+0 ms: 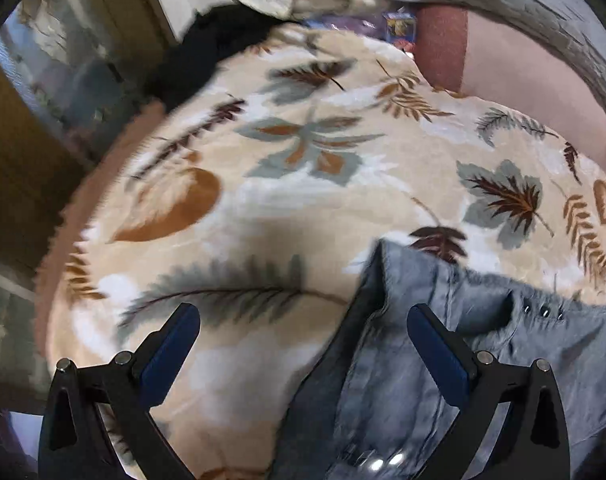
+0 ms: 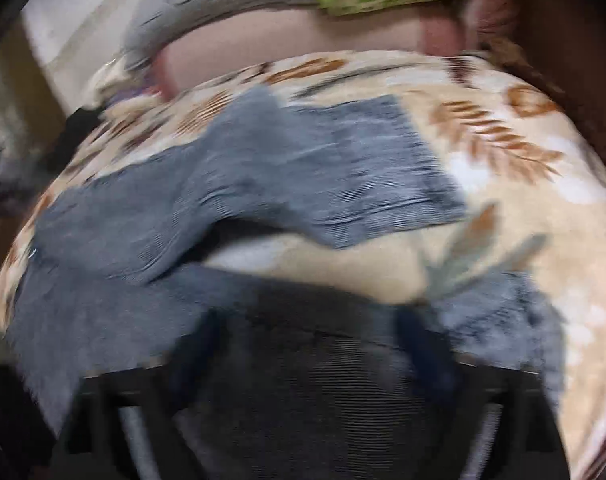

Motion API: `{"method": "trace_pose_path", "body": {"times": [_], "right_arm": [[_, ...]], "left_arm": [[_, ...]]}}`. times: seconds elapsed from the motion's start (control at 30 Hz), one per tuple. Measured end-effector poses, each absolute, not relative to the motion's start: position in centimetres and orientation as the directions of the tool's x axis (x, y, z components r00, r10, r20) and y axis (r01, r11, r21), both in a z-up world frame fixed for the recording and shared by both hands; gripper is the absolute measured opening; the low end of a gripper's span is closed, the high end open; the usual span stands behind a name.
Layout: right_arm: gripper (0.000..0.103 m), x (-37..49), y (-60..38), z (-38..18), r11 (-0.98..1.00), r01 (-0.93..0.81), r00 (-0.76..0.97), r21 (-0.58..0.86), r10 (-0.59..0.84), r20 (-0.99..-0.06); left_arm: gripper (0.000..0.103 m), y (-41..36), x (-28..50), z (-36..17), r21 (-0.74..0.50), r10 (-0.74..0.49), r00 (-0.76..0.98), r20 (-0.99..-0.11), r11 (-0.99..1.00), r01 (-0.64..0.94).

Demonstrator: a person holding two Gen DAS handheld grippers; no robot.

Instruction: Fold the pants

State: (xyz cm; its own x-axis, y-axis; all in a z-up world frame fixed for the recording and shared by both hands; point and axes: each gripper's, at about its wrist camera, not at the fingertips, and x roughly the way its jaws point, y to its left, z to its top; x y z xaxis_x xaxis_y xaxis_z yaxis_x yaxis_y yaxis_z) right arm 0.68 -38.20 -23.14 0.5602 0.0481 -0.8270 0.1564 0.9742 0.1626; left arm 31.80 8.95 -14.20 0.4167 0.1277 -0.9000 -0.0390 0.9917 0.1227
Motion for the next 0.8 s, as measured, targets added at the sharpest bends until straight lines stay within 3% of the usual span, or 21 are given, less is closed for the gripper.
{"method": "trace_pose_path", "body": {"times": [0.1, 0.27, 0.37, 0.47, 0.53, 0.6, 0.67, 0.73, 0.8], "right_arm": [[0.103, 1.1, -36.3, -23.3, 0.991, 0.128, 0.538, 0.022, -0.051, -0.842], [0.102, 0.9, -38.0, -21.3, 0.976, 0.166, 0.584, 0.144, 0.020, -0.811], [0.102, 0.6, -39.6, -18.7, 0.965, 0.185, 0.660, 0.188, 0.019, -0.751], [0.102, 2.9, -42.8, -17.1, 0.945, 0.235, 0.666, 0.227, 0.014, -0.746], [0.101, 5.3, -45.3, -16.6, 0.929, 0.276, 0.665, 0.248, 0.003, -0.747], [0.092, 7.6, -47.8, -16.7, 0.906, 0.313, 0.662, 0.286, 0.008, -0.749], [0.076, 10.8, -50.0, -17.5, 0.874, 0.358, 0.626, 0.328, 0.036, -0.779], [0.064, 13.4, -51.3, -18.4, 0.860, 0.389, 0.603, 0.330, 0.033, -0.797], [0.063, 15.3, -52.1, -19.2, 0.858, 0.409, 0.583, 0.313, 0.018, -0.812]], "left_arm": [[0.103, 8.3, 34.0, -15.7, 0.091, 0.089, 0.373, -0.923, 0.996, -0.013], [0.103, 7.5, 35.9, -17.2, 0.049, 0.050, 0.335, -0.941, 0.999, -0.012], [0.091, 6.6, 36.5, -17.6, 0.023, 0.016, 0.327, -0.945, 1.000, 0.018], [0.075, 5.2, 36.8, -18.2, 0.029, 0.002, 0.325, -0.946, 0.997, 0.076], [0.055, 4.6, 37.2, -19.0, 0.013, -0.016, 0.303, -0.953, 0.996, 0.091], [0.046, 4.3, 37.6, -19.8, -0.017, -0.043, 0.275, -0.960, 0.995, 0.097], [0.043, 3.9, 37.6, -20.1, -0.007, -0.038, 0.284, -0.958, 0.994, 0.107], [0.034, 3.5, 37.7, -20.1, -0.003, -0.042, 0.298, -0.954, 0.992, 0.129], [0.027, 3.0, 37.6, -20.0, 0.000, -0.047, 0.302, -0.952, 0.988, 0.155]]}}
